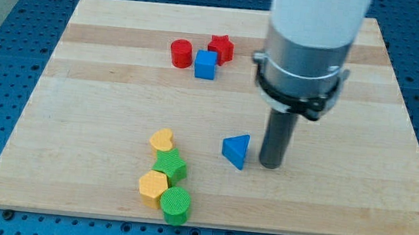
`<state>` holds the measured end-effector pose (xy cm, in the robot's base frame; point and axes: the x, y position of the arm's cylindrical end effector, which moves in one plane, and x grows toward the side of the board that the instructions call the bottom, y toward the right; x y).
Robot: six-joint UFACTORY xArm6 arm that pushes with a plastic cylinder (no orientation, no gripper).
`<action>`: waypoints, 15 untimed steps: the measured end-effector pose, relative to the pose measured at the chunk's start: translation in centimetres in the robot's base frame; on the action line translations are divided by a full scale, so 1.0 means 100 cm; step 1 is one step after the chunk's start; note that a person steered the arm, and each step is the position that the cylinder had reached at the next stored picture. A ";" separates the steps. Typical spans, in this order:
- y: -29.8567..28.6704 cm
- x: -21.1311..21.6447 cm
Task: Move the blue triangle closer to the blue cube
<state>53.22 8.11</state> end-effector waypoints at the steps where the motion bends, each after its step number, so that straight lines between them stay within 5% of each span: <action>1: -0.002 0.000; 3: -0.066 0.043; 5: -0.039 -0.022; 8: 0.038 -0.033; 13: 0.038 -0.180; 15: 0.092 -0.188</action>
<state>34.47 17.33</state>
